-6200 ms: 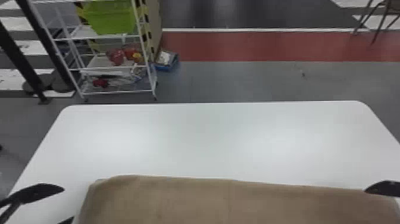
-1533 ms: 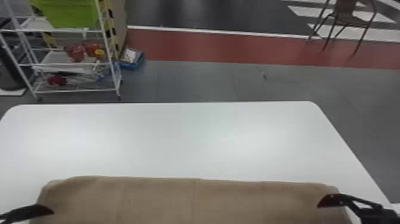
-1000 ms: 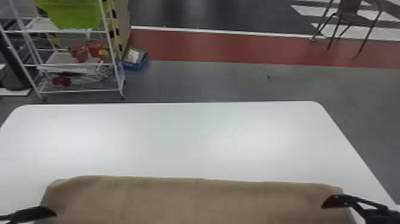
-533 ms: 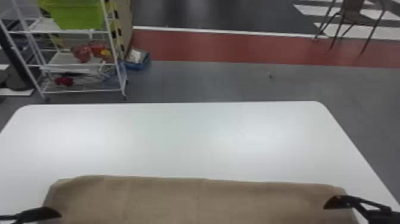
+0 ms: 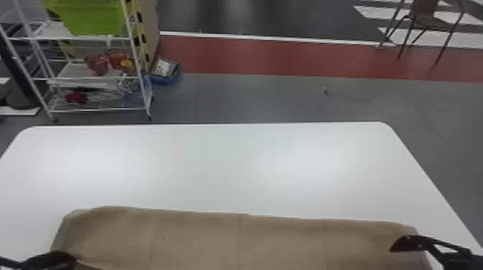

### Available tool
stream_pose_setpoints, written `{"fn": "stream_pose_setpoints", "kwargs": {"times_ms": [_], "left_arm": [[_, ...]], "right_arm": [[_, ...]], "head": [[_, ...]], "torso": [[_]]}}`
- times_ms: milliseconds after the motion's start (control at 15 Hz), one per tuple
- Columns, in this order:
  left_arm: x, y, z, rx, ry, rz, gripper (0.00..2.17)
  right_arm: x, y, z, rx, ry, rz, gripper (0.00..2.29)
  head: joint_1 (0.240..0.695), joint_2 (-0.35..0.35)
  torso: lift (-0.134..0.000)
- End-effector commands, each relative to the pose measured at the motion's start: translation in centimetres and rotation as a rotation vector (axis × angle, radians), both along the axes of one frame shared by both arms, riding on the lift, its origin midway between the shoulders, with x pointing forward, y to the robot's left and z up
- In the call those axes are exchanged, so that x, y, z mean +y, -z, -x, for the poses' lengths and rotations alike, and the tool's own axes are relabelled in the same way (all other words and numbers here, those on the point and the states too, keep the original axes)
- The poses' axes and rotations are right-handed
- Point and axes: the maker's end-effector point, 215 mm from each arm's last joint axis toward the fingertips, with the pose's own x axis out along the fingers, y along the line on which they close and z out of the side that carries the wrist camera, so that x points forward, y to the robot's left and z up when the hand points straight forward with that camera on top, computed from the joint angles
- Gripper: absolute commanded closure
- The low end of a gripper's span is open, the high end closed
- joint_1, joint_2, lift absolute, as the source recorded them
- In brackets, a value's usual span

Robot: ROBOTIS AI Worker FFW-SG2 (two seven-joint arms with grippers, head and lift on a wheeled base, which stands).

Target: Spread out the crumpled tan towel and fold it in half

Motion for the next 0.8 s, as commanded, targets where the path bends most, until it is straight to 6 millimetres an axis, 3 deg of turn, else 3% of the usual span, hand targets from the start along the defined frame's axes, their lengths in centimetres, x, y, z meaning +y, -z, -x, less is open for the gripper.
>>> {"fn": "stream_pose_setpoints", "kwargs": {"times_ms": [0, 133, 200, 267, 533, 733], "left_arm": [[-0.1, 0.0, -0.1, 0.0, -0.001, 0.003, 1.06], [-0.2, 0.0, -0.1, 0.002, 0.002, 0.004, 1.12], [-0.5, 0.1, -0.1, 0.004, 0.01, 0.0, 1.43], [-0.5, -0.1, 0.1, 0.003, 0.014, -0.007, 1.54], [-0.6, -0.3, 0.9, 0.015, 0.027, -0.023, 1.54], [-0.6, -0.1, 1.0, 0.022, 0.026, -0.024, 1.54]], "right_arm": [[0.1, 0.2, 0.2, 0.008, -0.005, -0.002, 0.21], [0.2, 0.3, 0.2, 0.011, -0.006, -0.004, 0.21], [0.1, 0.3, 0.2, 0.009, -0.005, -0.002, 0.21], [0.1, 0.3, 0.2, 0.009, -0.009, 0.003, 0.21], [-0.5, 0.5, 0.4, 0.017, -0.032, 0.052, 0.21], [-1.0, -0.5, -0.1, -0.002, -0.013, 0.046, 0.22]], "head": [[0.695, -0.108], [0.695, -0.11], [0.695, -0.11], [0.695, -0.11], [0.695, -0.124], [0.695, -0.134]], "torso": [[-0.12], [-0.12], [-0.12], [-0.12], [-0.12], [-0.12]]}}
